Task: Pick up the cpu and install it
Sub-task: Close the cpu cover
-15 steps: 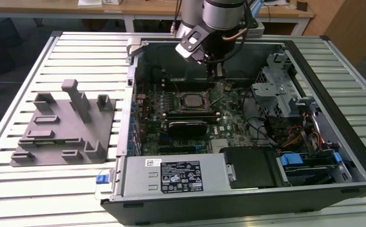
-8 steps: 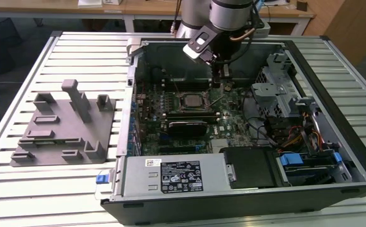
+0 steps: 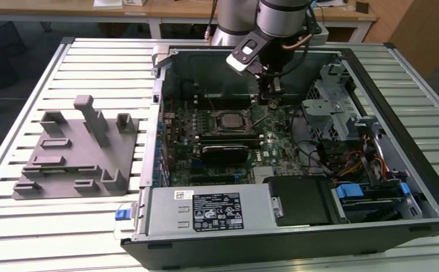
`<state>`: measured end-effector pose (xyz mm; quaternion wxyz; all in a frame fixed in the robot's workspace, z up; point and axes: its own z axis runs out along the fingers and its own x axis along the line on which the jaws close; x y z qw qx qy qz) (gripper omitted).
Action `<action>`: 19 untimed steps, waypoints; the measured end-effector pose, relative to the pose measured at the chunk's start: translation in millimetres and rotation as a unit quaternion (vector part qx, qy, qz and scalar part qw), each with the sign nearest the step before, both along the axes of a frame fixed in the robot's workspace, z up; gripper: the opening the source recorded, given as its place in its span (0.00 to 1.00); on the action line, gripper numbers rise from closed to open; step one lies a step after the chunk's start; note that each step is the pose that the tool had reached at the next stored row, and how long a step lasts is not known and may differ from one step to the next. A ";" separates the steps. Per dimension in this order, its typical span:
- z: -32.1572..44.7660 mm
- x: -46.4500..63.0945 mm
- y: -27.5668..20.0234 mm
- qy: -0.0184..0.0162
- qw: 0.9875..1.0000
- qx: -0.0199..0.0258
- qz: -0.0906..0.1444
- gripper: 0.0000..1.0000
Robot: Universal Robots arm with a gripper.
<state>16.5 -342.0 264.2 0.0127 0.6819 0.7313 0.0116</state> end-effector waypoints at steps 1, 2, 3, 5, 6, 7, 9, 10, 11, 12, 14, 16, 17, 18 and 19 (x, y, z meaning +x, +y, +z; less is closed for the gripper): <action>-0.4 1.5 0.8 0.000 1.000 0.000 0.000 0.11; -0.7 2.9 1.4 0.001 1.000 0.000 0.000 0.11; -0.9 4.4 2.0 0.001 1.000 0.000 0.000 0.11; -1.4 8.8 3.8 0.001 1.000 0.000 0.001 0.11; -1.6 10.4 4.4 0.002 1.000 0.000 0.001 0.11; -1.8 12.0 4.9 0.002 1.000 0.000 0.001 0.11; -2.1 15.4 6.0 0.002 1.000 0.000 0.001 0.11; -2.3 17.2 6.5 0.002 1.000 0.000 0.001 0.11; -2.5 19.2 7.0 0.003 1.000 0.000 0.001 0.11; -2.8 21.5 7.5 0.003 1.000 0.000 0.001 0.11; -3.6 25.7 8.1 0.005 1.000 0.000 0.001 0.11; -4.8 29.3 8.6 0.006 1.000 0.000 0.001 0.11; -5.7 30.6 8.8 0.007 1.000 0.000 0.001 0.11; -7.2 31.5 9.0 0.008 1.000 0.000 0.001 0.11; -8.8 32.2 9.1 0.009 1.000 0.000 0.001 0.11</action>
